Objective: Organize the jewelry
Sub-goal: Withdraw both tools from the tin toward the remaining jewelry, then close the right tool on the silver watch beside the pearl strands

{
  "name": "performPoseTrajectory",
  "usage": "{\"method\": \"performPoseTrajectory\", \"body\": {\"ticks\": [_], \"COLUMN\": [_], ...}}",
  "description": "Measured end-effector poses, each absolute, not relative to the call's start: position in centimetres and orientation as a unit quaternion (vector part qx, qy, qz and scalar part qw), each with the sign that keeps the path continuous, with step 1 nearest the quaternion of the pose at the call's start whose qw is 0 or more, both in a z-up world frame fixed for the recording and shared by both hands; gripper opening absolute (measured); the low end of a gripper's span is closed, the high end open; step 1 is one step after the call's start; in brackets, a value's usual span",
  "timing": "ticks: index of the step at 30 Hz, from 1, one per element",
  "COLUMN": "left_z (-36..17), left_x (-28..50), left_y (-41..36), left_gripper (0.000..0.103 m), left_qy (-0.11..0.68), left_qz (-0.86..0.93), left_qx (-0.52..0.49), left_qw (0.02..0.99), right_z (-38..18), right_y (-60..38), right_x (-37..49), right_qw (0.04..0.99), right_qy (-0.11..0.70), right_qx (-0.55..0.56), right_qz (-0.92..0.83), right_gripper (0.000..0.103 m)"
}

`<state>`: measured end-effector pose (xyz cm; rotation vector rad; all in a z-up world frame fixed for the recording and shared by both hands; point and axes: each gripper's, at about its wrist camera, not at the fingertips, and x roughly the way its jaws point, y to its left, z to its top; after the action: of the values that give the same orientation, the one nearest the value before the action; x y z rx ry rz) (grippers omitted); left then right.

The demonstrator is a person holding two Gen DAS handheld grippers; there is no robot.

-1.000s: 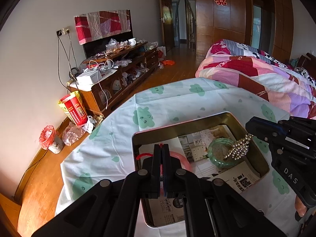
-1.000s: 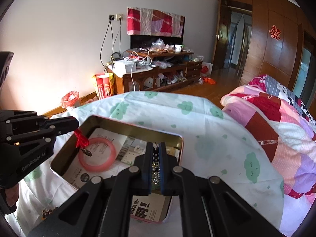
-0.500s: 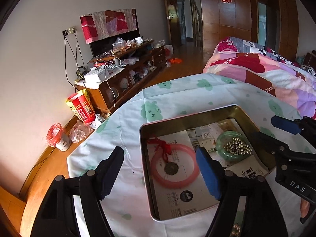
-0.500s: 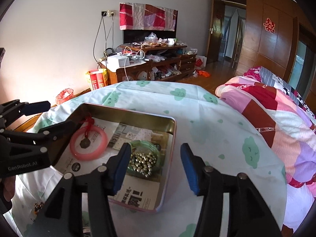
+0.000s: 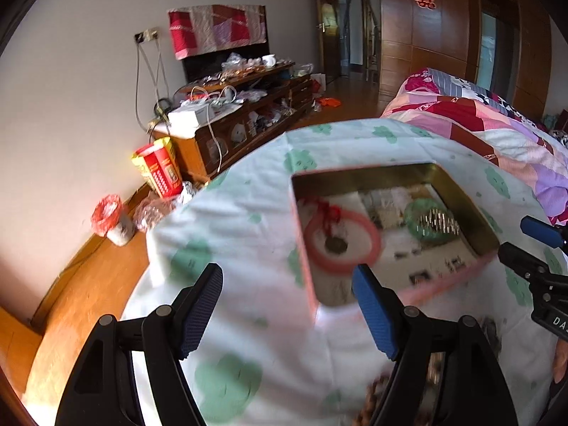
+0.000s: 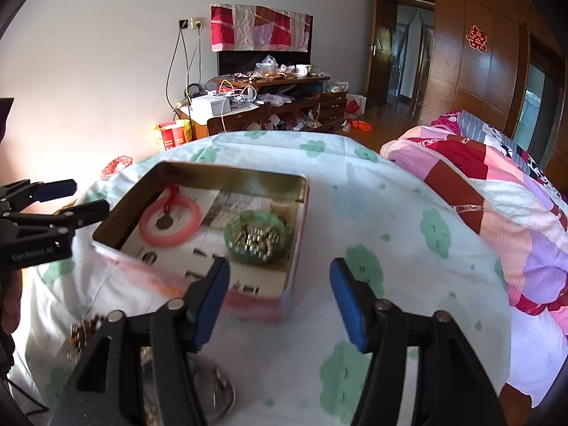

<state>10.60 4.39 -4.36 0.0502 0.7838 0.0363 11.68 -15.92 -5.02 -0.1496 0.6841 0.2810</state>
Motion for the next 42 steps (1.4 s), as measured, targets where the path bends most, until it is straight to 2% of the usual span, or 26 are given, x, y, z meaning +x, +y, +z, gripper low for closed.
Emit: {"method": "performPoseTrajectory", "body": {"ticks": [11,23,36,38,39,40,42], "left_z": [-6.3,-8.4,-7.8,-7.6,-7.6,-7.6,-7.8], "left_x": [5.1,4.8,4.4,4.2,4.1,4.0,4.1], "left_y": [4.4,3.3,3.0,2.6,2.4,2.1,1.7], "left_gripper": [0.075,0.075,0.075,0.075,0.075,0.075,0.075], "left_qy": [0.399,0.423,0.416,0.413,0.413,0.413,0.416], "left_qz": [0.017,0.010,0.002,-0.006,-0.009,-0.013,-0.016], "left_qx": [0.001,0.004,-0.005,-0.004,-0.002,0.001,0.007], "left_qw": [0.917,0.906,0.910,0.911,0.911,0.910,0.909], "right_z": [-7.2,-8.6,-8.5,-8.2,-8.1,-8.1,-8.2], "right_y": [-17.2,-17.9,-17.2,-17.0,-16.8,-16.6,-16.1], "right_x": [6.4,5.6,5.6,5.3,5.2,5.1,5.0], "right_qw": [0.924,0.922,0.921,0.921,0.921,0.919,0.916], "right_qy": [0.347,0.357,0.357,0.353,0.352,0.353,0.355], "right_qx": [-0.087,-0.078,-0.078,-0.076,-0.076,-0.075,-0.076], "right_qz": [0.134,0.124,0.138,0.146,0.150,0.158,0.170], "right_gripper": [0.063,0.064,0.064,0.055,0.042,0.035,0.032]}}
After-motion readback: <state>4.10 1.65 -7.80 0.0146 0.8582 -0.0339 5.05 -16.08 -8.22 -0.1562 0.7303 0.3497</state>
